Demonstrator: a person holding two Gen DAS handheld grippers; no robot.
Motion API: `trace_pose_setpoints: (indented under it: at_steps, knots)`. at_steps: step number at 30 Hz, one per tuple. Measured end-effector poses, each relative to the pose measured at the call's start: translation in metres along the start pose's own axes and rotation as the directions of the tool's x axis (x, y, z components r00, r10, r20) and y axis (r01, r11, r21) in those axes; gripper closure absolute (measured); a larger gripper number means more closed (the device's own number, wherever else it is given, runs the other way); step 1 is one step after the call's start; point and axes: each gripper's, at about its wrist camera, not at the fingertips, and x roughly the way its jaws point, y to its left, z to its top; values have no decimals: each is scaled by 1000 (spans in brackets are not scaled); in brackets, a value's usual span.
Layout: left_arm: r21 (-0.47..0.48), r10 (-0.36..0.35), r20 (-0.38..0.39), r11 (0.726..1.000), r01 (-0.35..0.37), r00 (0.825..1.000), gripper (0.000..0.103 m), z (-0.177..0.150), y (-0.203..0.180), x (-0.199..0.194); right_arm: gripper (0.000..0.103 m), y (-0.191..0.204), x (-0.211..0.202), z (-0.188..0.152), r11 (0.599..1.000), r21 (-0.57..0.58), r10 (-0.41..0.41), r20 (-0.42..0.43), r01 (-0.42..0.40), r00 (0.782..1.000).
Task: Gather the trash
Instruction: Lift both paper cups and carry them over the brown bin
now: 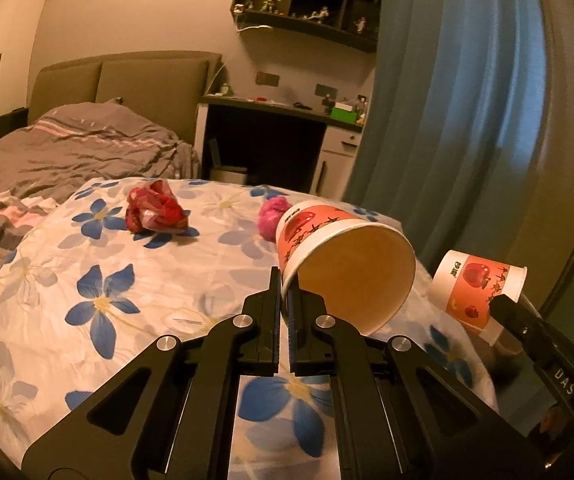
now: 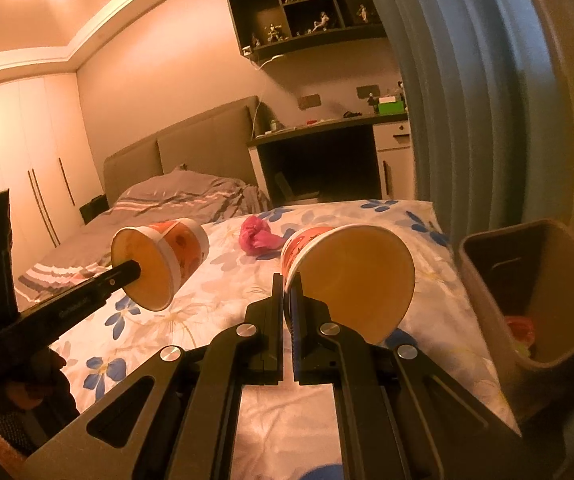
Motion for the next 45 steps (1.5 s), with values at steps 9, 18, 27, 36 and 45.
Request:
trace_pose_setpoints:
  at_steps: [9, 18, 27, 36, 45]
  knots:
    - [43, -28, 21, 999, 27, 999, 101, -2, -26, -15, 99, -14, -26, -4, 1000, 14, -26, 39, 26, 999]
    - [104, -64, 5, 993, 63, 998, 101, -6, -59, -6, 99, -34, -42, -9, 997, 51, -56, 67, 53, 996]
    - [158, -102, -21, 982, 104, 995, 101, -9, -94, 12, 99, -65, -57, -13, 990, 102, -111, 82, 103, 990]
    - [229, -160, -53, 959, 168, 986, 101, -15, -139, 33, 99, -101, -69, -14, 975, 152, -179, 91, 164, 980]
    - [280, -254, -111, 920, 275, 961, 101, -24, -192, 65, 99, -148, -77, -13, 939, 198, -304, 96, 281, 948]
